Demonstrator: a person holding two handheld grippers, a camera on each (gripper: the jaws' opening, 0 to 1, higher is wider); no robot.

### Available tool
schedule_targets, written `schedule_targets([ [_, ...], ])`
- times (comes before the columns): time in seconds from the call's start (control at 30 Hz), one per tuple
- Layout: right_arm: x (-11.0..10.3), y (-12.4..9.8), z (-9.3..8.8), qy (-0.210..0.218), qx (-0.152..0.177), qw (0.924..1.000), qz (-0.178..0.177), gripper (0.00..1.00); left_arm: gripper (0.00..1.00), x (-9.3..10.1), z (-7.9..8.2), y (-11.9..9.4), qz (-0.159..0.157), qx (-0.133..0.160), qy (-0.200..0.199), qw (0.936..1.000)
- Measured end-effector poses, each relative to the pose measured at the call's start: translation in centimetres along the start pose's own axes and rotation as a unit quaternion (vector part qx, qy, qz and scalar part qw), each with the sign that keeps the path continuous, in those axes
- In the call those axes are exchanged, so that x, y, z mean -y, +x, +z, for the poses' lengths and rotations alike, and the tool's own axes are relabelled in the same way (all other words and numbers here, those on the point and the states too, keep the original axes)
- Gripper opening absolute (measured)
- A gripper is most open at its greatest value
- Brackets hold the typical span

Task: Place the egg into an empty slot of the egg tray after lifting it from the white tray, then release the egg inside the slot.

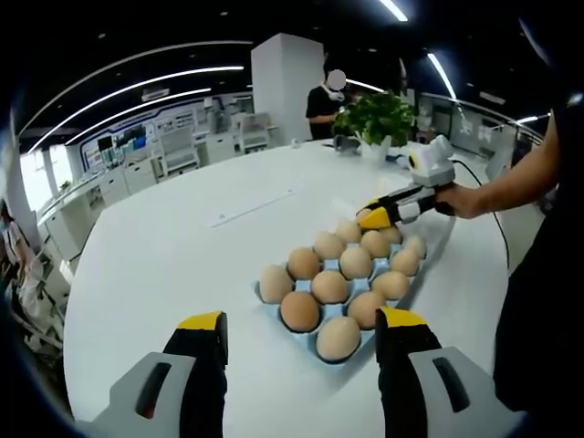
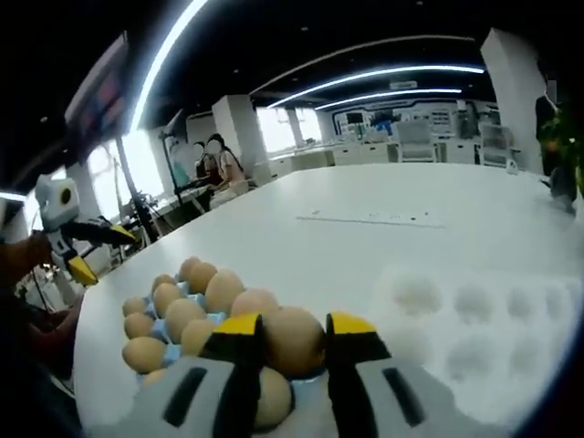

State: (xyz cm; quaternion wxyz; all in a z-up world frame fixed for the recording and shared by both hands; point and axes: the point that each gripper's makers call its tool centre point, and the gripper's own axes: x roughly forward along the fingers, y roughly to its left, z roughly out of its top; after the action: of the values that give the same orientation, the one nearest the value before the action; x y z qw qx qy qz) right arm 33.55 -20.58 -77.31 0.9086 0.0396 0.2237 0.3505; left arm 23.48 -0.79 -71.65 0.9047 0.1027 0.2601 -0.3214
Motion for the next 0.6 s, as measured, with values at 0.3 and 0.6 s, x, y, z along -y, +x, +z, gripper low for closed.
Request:
schedule_targets([
  [0.3, 0.05, -0.04, -0.14, 0.011, -0.003, 0.9998, 0.015, 0.27, 0.66, 0.01, 0.18, 0.20, -0.003, 0.000, 0.001, 1.0000],
  [0.6, -0.13, -0.11, -0.20, -0.001, -0.005, 0.9990, 0.045, 0.27, 0.65, 0.00, 0.31, 0.33, -0.004, -0.001, 0.004, 1.0000],
])
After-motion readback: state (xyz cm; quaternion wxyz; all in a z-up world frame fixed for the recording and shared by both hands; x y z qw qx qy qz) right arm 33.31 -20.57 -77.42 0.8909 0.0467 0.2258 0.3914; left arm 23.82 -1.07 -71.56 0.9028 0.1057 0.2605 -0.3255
